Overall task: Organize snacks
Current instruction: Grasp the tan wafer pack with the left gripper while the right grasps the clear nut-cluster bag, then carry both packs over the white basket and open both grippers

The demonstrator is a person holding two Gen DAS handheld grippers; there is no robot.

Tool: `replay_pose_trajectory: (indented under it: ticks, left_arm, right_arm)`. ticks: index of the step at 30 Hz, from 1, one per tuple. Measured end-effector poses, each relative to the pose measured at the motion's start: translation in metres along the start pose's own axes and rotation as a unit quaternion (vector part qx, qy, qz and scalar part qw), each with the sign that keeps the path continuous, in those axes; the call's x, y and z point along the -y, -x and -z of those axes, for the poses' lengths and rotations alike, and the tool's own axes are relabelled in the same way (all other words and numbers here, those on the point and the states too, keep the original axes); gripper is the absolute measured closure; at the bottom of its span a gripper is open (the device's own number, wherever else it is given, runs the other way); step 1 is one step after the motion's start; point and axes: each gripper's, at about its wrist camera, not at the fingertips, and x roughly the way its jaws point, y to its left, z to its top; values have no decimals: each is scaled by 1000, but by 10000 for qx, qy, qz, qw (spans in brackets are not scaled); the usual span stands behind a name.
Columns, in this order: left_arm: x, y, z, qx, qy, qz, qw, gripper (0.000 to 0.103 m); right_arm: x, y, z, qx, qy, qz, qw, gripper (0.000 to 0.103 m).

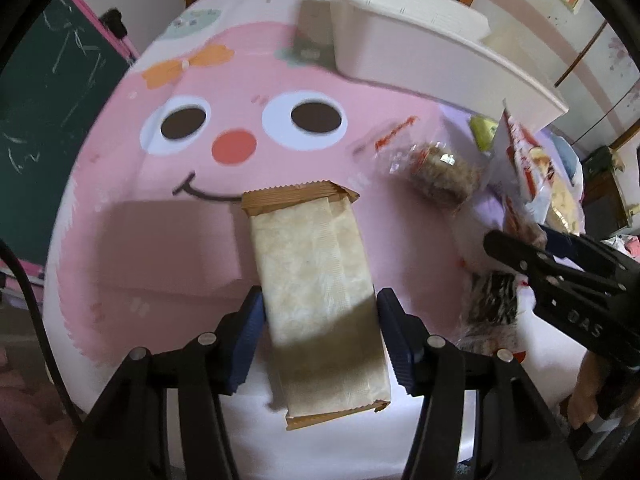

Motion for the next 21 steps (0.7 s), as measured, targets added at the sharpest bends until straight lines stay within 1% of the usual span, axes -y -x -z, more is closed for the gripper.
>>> replay_pose_trajectory:
  ticks: [4,5,6,7,10,11,14,18,21]
  left_arm:
    - [8,24,-2,264,-190,-34,9995,48]
    - [13,30,-5,318,-232,-20,9992,48]
    - [25,33,-5,386,-281,-33,9989,48]
    - [27,40,-6,458,-333,-48,9984,48]
    - [42,53,-23,718,-492,-72,9962,48]
    - [46,63,-29,818,-549,-48,9951,48]
    - [59,82,-48,1052,-674,29,9922,48]
    - [73,115,-81,1464,-859,60,9855,48]
    - [84,140,-110,1759,-1011,68,9792,48]
  right_arm:
    - [4,28,3,242,-80,-80,9996,53]
    - [4,34,3,288,-98,-87,9995,53]
    - [6,42,2,360,-129,-99,9992,53]
    - [7,50,3,436,-162,-111,9989,53]
    - [12,74,-3,678,-262,-145,9972,53]
    - [11,76,-8,746,-282,-143,9967,53]
    - [16,101,-22,1064,-329,-132,9937,53]
    - [22,134,-44,1480,-295,-94,9885,53]
    - [26,158,-66,1756,-204,3,9842,53]
